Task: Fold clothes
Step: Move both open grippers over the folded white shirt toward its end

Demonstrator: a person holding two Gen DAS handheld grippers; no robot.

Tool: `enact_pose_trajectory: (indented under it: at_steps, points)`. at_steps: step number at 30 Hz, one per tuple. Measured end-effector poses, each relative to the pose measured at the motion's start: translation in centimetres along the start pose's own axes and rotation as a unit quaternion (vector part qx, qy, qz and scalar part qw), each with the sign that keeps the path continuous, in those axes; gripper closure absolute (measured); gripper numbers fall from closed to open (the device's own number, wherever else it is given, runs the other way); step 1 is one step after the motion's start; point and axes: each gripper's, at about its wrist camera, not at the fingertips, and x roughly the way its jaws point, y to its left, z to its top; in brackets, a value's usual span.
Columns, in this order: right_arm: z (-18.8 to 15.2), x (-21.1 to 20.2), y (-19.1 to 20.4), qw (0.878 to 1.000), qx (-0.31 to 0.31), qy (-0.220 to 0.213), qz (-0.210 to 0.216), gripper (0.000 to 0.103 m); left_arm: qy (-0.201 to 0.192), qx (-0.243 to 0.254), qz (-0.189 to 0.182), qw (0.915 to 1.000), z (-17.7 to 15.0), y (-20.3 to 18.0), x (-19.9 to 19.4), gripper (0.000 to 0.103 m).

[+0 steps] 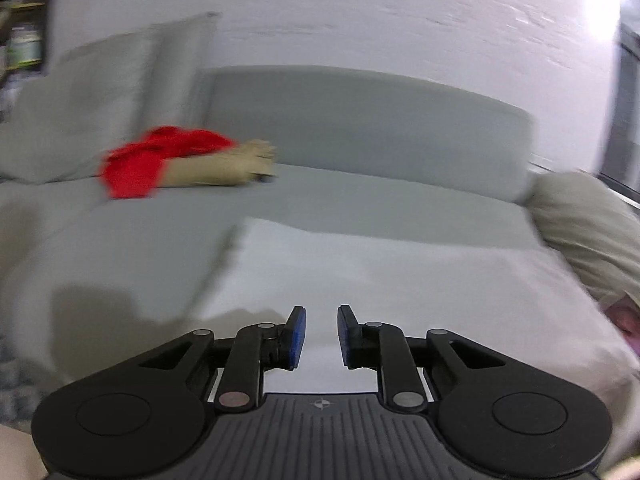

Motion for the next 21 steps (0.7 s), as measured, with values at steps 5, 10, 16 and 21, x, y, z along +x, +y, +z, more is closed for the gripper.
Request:
enact_pose_trajectory:
  at_steps: [5, 10, 16, 21]
  points:
    - [0.1, 0.2, 0.0, 0.994, 0.066, 0.033, 0.081, 0.056, 0.011, 0.064, -0.057, 0.9963, -0.8, -4.2, 0.1, 0.078]
    - [-0.8, 0.4, -1.5, 0.981, 0.135, 0.067, 0.119, 0.049, 0.039, 0.053, -0.092, 0.9935, -0.8, -5.4, 0.7, 0.073]
    - [-1.6, 1.2, -4.1, 0.96, 0.221, 0.085, 0.152, 0.038, 0.085, -0.026, -0.147, 0.9852, -0.6, -4.4, 1.2, 0.073]
    - [-2.3, 3.3, -5.5, 0.919, 0.322, 0.115, 0.194, 0.039, 0.101, -0.047, -0.127, 0.9856, -0.8, -3.3, 1.9, 0.073]
